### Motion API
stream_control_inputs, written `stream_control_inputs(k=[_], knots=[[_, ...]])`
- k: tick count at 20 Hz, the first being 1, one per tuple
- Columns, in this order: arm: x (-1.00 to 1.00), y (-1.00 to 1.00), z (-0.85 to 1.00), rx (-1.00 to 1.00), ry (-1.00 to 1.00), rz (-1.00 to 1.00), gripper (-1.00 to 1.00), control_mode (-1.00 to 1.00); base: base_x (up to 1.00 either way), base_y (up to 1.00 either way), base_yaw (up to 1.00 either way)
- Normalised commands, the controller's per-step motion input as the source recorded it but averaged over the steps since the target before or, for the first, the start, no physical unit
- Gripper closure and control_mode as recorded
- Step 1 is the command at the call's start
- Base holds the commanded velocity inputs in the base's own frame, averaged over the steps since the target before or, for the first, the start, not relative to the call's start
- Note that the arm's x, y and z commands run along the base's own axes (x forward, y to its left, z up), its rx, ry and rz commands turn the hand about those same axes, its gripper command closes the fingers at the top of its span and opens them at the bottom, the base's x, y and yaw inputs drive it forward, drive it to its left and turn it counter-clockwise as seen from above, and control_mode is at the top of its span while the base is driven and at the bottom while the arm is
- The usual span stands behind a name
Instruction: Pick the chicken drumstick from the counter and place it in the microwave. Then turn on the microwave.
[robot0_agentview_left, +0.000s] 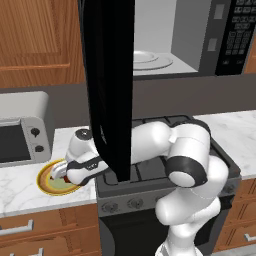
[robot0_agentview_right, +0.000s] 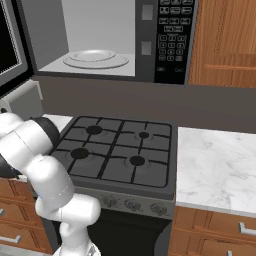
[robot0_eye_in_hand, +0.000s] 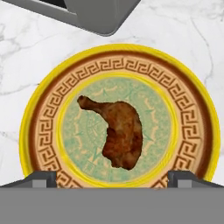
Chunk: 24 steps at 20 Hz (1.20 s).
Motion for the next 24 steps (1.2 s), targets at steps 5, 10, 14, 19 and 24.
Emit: stream_control_inputs(k=[5,10,14,19,24], knots=[[0.07,0.03,-0.06,0.0,0.0,0.0,-1.0,-1.0,0.0,0.0,0.0],[0.09,0.02,-0.11,0.0,0.0,0.0,-1.0,-1.0,0.0,0.0,0.0],[0.07,0.02,-0.11,0.0,0.0,0.0,-1.0,-1.0,0.0,0.0,0.0],[0.04,0.06,-0.1,-0.01,-0.01,0.0,-1.0,-1.0,0.0,0.0,0.0],[0.01,0.12,-0.05,-0.01,0.0,0.0,-1.0,-1.0,0.0,0.0,0.0]])
